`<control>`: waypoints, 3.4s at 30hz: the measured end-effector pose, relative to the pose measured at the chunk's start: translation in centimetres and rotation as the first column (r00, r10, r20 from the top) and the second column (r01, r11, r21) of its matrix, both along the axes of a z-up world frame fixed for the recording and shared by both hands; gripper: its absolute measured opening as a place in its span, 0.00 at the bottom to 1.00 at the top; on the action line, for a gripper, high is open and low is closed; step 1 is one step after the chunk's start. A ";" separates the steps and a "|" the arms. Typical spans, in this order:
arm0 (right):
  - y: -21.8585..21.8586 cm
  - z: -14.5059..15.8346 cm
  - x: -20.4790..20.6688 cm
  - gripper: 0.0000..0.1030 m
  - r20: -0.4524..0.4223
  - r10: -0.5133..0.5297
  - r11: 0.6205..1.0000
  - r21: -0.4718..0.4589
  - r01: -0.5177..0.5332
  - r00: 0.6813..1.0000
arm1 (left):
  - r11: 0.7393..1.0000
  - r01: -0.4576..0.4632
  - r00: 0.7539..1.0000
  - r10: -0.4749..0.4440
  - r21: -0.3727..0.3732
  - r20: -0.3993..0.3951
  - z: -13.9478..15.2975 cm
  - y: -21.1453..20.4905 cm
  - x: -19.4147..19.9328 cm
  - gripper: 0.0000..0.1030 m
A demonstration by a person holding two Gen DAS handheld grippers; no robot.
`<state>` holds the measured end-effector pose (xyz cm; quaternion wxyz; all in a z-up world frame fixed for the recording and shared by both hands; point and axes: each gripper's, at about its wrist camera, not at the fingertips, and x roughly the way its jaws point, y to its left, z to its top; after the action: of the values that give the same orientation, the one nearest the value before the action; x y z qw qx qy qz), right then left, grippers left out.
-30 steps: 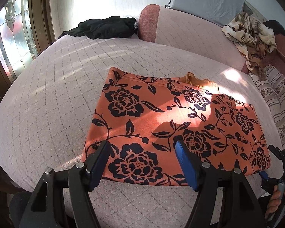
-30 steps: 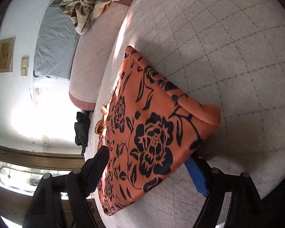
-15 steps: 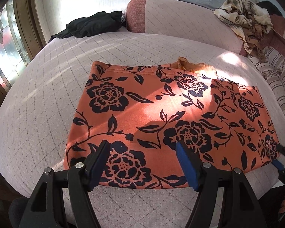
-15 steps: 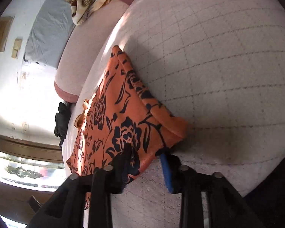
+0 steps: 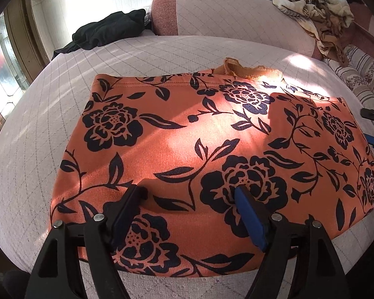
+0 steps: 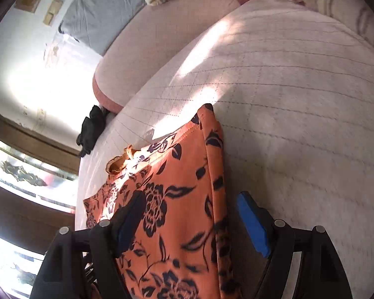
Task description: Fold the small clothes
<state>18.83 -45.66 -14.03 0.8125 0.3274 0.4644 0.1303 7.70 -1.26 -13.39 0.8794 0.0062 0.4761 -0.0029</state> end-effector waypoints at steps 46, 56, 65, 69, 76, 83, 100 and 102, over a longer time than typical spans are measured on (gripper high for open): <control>7.8 -1.1 -5.3 0.70 0.061 -0.003 1.000 0.026 0.002 0.998 | 0.961 -0.274 0.961 0.275 0.035 -0.031 1.9 13.2 -3.8 0.74; 5.4 2.8 -0.9 0.74 0.113 -0.008 0.993 0.116 -0.005 0.994 | 0.956 -0.288 0.955 0.291 0.059 -0.049 3.1 13.2 -2.0 0.75; 1.4 -1.5 6.5 0.74 0.024 -0.173 0.964 0.210 0.164 0.985 | 0.963 -0.268 0.963 0.268 0.036 0.005 4.3 11.7 -3.3 0.75; 3.6 2.1 1.6 0.74 0.129 -0.113 0.987 0.132 0.095 0.985 | 0.969 -0.247 0.968 0.245 0.023 0.056 4.8 11.0 -3.3 0.75; 7.6 1.1 -7.3 0.78 0.081 -0.017 0.994 0.109 0.008 0.997 | 0.948 -0.275 0.959 0.283 0.160 -0.027 0.1 12.6 -2.0 0.78; 8.1 0.7 -9.8 0.78 0.079 -0.042 0.994 0.103 0.034 0.996 | 0.952 -0.288 0.956 0.279 0.103 0.090 3.8 13.6 -4.2 0.78; 5.8 -0.9 -8.0 0.79 -0.008 -0.106 0.980 0.168 0.106 0.994 | 0.958 -0.276 0.958 0.267 0.083 0.105 3.8 13.2 -4.2 0.80; 5.7 -0.9 -7.5 0.80 -0.010 -0.098 0.977 0.188 0.098 0.995 | 0.964 -0.251 0.966 0.244 0.091 0.083 2.6 12.8 -3.5 0.80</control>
<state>11.35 -39.96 -14.90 0.7832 0.4254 0.4335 0.1335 4.24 11.54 -10.76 0.8879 -0.0091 0.4409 0.1312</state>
